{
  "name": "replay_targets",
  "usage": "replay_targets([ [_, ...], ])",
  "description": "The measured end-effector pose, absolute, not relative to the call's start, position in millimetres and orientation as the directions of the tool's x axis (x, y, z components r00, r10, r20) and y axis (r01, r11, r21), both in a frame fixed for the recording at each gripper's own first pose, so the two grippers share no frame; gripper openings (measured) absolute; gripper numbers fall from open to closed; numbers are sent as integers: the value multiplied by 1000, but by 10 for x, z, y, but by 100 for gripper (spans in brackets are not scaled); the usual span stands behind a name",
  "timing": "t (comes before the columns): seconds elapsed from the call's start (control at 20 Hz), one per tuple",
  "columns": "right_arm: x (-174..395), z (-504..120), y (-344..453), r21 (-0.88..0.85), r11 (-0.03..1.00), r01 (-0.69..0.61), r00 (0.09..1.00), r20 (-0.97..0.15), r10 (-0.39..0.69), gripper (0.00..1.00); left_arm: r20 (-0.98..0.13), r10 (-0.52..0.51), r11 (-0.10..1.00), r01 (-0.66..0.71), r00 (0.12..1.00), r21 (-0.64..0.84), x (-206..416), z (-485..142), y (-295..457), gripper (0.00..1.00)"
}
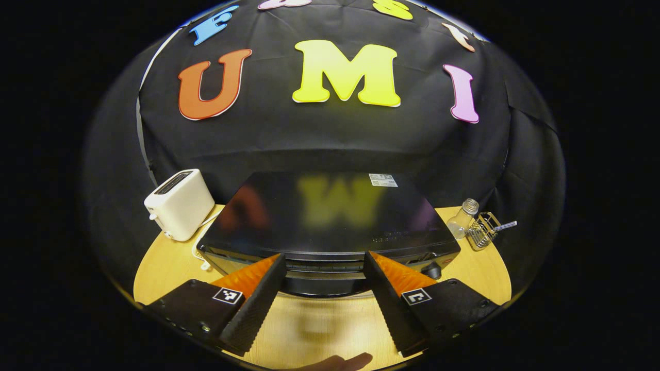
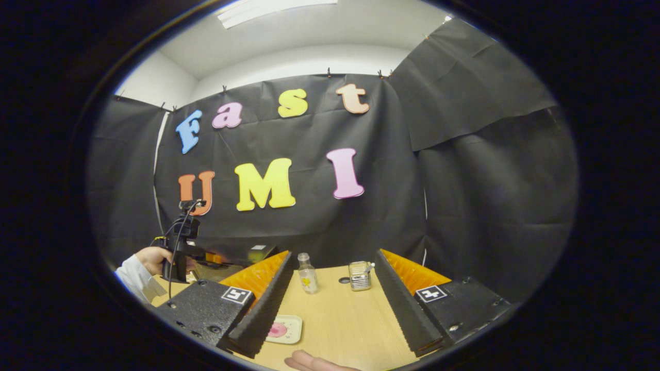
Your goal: Open the electric oven with the left hand, put the food in, and close the electric oven.
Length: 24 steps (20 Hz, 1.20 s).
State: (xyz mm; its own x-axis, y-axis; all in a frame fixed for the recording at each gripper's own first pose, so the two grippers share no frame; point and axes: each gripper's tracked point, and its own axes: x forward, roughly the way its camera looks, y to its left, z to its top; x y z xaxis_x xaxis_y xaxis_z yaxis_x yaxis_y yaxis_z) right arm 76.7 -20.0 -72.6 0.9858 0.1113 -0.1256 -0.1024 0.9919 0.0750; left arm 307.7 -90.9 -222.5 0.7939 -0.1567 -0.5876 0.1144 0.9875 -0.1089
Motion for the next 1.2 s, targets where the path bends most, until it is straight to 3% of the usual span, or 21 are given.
replay_targets([
  [0.15, 617, -645, -194, 63, 993, -100, 987, -118, 107, 96, -589, -175, 984, 131, 789, -117, 2859, -2238, -900, 96],
  [0.2, 576, -620, -170, 64, 993, -103, 987, -114, 110, 100, -595, -174, 985, 145, 784, -97, 2762, -2271, -890, 96],
  [0.25, 533, -605, -146, 60, 993, -106, 987, -115, 112, 96, -588, -174, 984, 163, 790, -72, 2693, -2285, -883, 96],
  [0.7, 325, -618, 107, 30, 986, -165, 973, -160, 167, 96, -599, -169, 985, 158, 783, -71, 2050, -2613, -848, 96],
  [0.75, 327, -616, 105, 29, 986, -162, 973, -163, 165, 100, -605, -170, 984, 165, 778, -64, 1985, -2671, -839, 96],
  [0.8, 326, -618, 109, 28, 987, -160, 973, -166, 162, 96, -605, -171, 984, 166, 778, -65, 1934, -2726, -828, 85],
  [0.85, 330, -623, 107, 28, 987, -158, 972, -170, 160, 96, -610, -177, 983, 167, 772, -74, 1876, -2788, -825, 95],
  [0.9, 335, -632, 114, 27, 987, -157, 972, -172, 159, 100, -613, -181, 983, 166, 769, -82, 1830, -2833, -821, 95],
  [1.0, 345, -653, 132, 24, 987, -158, 971, -177, 160, 96, -615, -184, 981, 178, 767, -72, 1753, -2908, -820, 94],
  [1.2, 388, -747, 178, 9, 987, -159, 967, -201, 157, 100, -673, -165, 983, 176, 721, -52, 1576, -3160, -795, 93],
])
